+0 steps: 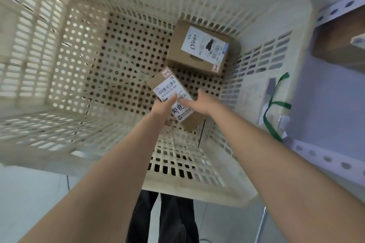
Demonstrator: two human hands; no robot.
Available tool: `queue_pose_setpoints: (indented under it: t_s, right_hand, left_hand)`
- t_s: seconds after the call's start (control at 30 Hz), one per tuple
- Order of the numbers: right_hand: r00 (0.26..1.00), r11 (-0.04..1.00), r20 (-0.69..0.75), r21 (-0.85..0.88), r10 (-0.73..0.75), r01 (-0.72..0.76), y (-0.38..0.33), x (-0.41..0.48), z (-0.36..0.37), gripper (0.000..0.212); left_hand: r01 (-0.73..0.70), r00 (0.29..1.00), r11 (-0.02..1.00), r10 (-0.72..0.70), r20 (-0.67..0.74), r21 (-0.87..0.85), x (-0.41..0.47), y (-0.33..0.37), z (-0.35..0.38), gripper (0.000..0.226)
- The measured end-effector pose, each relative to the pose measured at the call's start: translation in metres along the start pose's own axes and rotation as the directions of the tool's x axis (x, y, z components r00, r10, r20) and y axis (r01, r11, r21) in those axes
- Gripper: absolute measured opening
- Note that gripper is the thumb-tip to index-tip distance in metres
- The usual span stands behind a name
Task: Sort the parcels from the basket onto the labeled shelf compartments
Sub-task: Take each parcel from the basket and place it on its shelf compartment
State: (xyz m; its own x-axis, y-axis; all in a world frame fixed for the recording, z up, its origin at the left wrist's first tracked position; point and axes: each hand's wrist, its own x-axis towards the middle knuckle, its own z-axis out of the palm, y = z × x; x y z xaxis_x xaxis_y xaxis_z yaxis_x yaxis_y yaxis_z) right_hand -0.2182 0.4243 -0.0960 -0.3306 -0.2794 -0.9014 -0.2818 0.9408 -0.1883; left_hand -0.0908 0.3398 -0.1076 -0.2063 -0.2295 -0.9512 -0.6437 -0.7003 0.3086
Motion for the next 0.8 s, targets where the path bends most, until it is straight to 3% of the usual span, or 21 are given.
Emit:
queue_pose_setpoints:
  t_s: [0.13, 0.27, 0.53, 0.8]
  right_hand:
    - [0.994, 0.970, 0.103, 0.245, -0.030, 0.004, -0.001, 0.011, 0.013, 0.099]
    - [0.985, 0.913, 0.146, 0.408, -0.093, 0.026, -0.002, 0.012, 0.023, 0.068]
    - [0.979, 0.817, 0.165, 0.576, -0.116, 0.000, -0.029, -0.026, 0.019, 0.092]
    - [0.973, 0.760, 0.015, 0.627, -0.228, 0.169, -0.072, -0.100, -0.007, 0.067]
  left_hand:
    - [0.002, 1.000, 1.000, -0.002, -0.006, -0.028, 0.004, -0.001, -0.004, 0.038]
    - [0.003, 1.000, 0.998, -0.003, -0.002, -0.067, 0.000, 0.004, -0.002, 0.040]
    - [-0.221, 0.965, 0.972, 0.229, -0.126, 0.073, -0.031, 0.015, -0.019, 0.041]
    - [-0.386, 0.891, 0.919, 0.394, -0.226, 0.079, -0.107, 0.041, -0.031, 0.039]
